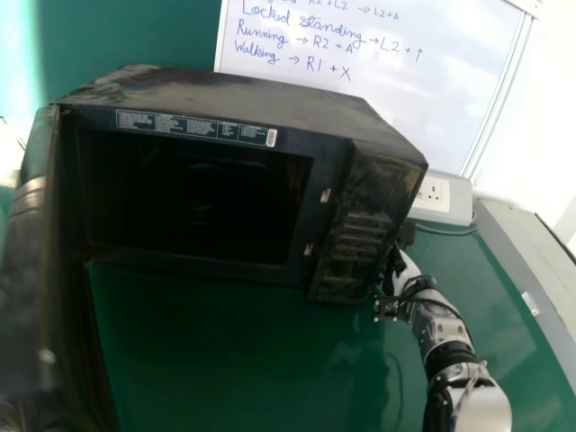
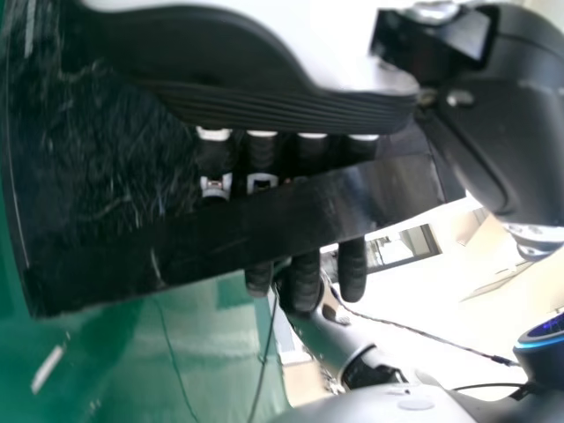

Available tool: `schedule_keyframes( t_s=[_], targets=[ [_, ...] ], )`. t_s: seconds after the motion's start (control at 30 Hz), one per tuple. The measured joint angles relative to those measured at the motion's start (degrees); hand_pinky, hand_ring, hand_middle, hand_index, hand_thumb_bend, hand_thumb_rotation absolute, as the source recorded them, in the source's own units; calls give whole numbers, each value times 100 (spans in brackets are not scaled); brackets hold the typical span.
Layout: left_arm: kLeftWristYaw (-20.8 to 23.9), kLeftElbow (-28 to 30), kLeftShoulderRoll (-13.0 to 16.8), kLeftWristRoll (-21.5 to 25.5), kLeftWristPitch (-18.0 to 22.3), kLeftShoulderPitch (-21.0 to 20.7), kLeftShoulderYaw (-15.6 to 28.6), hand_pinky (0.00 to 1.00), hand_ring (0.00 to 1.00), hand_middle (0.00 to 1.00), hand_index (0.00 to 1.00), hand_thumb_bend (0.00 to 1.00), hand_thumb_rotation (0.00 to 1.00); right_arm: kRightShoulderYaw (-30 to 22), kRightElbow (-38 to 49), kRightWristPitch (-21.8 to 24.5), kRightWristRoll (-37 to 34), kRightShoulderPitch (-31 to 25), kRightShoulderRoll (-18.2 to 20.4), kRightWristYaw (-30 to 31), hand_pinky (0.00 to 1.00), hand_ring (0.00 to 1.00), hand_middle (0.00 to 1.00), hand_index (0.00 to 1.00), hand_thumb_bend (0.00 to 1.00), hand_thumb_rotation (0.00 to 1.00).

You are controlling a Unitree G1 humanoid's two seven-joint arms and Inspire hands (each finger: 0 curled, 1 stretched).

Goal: Open the door of oven

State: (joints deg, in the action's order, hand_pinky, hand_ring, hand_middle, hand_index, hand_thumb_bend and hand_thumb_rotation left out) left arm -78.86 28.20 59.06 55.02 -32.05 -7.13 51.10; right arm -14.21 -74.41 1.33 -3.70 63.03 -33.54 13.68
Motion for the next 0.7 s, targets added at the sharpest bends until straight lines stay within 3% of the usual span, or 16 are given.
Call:
schedule_keyframes(
  t_s=[0.23, 0.37, 0.47, 0.53, 0.7],
  targets=[
    [-911, -1150, 622, 15, 340, 13, 124, 4, 9, 47, 47, 52, 0, 0, 0, 0, 0, 0, -7, -27, 52, 58, 73, 81, 73, 73],
    [-1140, -1897, 752, -14, 559, 62, 425, 5, 10, 43, 48, 51, 0, -1, 0, 0, 0, 0, -25, -65, 52, 59, 74, 83, 71, 74],
    [-1099, -2601, 758, -226, 861, 96, 712, 2, 7, 47, 48, 51, 0, 6, -2, 3, 1, -2, -25, -71, 51, 58, 73, 84, 71, 74],
    [-655, -3279, 761, -320, 975, 78, 1015, 2, 7, 47, 48, 51, 0, 17, -2, 8, 2, 0, -6, -64, 51, 58, 74, 84, 70, 74],
    [1380, -5369, 792, -346, 1342, -236, 2254, 2, 7, 43, 48, 51, 0, 51, -23, 26, 8, -2, 31, 12, 53, 60, 74, 82, 73, 73]
  ],
)
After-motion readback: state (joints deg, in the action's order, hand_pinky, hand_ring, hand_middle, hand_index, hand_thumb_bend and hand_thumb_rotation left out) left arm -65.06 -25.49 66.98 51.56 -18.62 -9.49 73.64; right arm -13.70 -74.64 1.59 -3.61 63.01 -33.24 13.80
